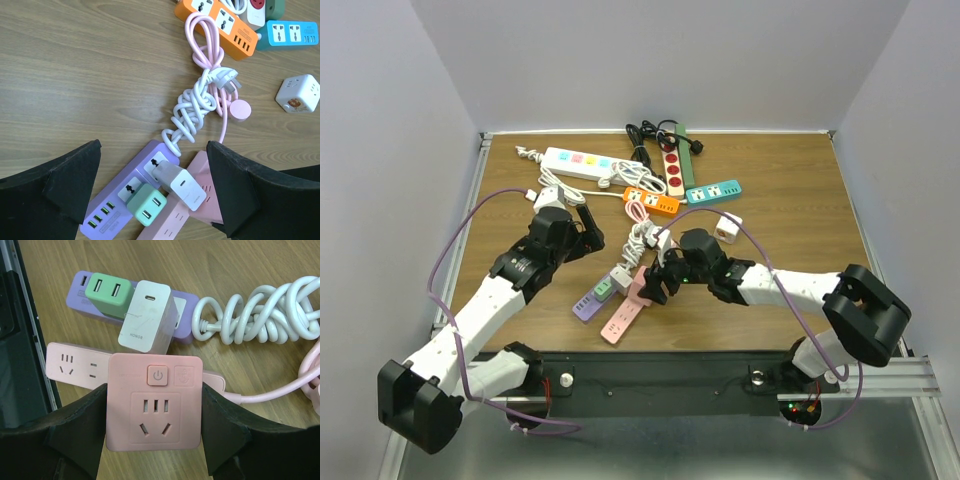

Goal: Insert the plug

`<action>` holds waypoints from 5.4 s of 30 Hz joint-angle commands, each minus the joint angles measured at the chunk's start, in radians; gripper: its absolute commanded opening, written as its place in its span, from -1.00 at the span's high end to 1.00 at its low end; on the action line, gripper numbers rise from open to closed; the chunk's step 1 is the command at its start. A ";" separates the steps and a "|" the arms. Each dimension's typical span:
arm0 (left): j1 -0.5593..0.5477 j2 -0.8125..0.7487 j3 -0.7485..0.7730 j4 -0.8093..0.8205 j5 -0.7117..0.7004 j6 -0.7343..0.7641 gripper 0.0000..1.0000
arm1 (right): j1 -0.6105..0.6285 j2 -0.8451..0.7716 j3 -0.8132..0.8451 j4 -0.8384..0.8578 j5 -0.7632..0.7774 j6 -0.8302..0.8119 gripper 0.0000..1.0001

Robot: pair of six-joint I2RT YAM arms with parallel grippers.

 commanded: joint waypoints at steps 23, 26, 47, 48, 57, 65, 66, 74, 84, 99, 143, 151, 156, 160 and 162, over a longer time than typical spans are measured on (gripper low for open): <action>0.031 -0.013 -0.018 0.048 0.042 0.028 -0.97 | 0.028 0.026 -0.042 0.145 0.057 0.000 0.99; 0.034 -0.007 -0.018 0.051 0.045 0.031 -0.97 | 0.037 0.024 -0.055 0.138 0.071 -0.003 0.99; 0.054 -0.004 -0.022 0.066 0.059 0.050 -0.97 | 0.094 0.070 -0.059 0.056 0.232 -0.036 0.99; 0.054 -0.004 -0.022 0.066 0.060 0.051 -0.97 | 0.094 0.066 -0.057 0.041 0.267 -0.032 0.99; 0.060 -0.001 -0.019 0.066 0.060 0.062 -0.97 | 0.100 0.034 -0.068 0.009 0.364 0.006 0.99; 0.065 0.002 -0.014 0.066 0.060 0.071 -0.97 | 0.101 0.050 -0.068 -0.002 0.415 0.049 0.99; 0.065 0.002 -0.014 0.065 0.060 0.073 -0.97 | 0.103 0.051 -0.065 -0.010 0.420 0.049 0.99; 0.071 -0.004 -0.018 0.066 0.060 0.080 -0.97 | 0.115 0.057 -0.072 -0.010 0.426 0.030 0.99; 0.082 0.002 0.025 0.068 0.065 0.114 -0.97 | 0.144 0.104 -0.075 -0.011 0.432 0.020 0.99; 0.120 0.074 0.097 0.129 0.109 0.166 -0.97 | 0.157 0.142 -0.114 -0.042 0.461 0.107 0.99; 0.232 0.097 0.111 0.192 0.227 0.257 -0.97 | 0.310 0.217 -0.109 -0.039 0.722 0.340 0.99; 0.232 0.074 0.073 0.201 0.243 0.260 -0.97 | 0.341 0.152 -0.187 -0.134 0.674 0.434 0.99; 0.232 0.069 0.085 0.204 0.246 0.267 -0.97 | 0.397 0.219 -0.180 -0.152 0.676 0.507 0.99; 0.232 0.077 0.096 0.198 0.247 0.283 -0.97 | 0.469 0.293 -0.160 -0.181 0.708 0.578 0.99; 0.232 0.080 0.101 0.196 0.246 0.287 -0.97 | 0.494 0.310 -0.135 -0.209 0.729 0.610 0.99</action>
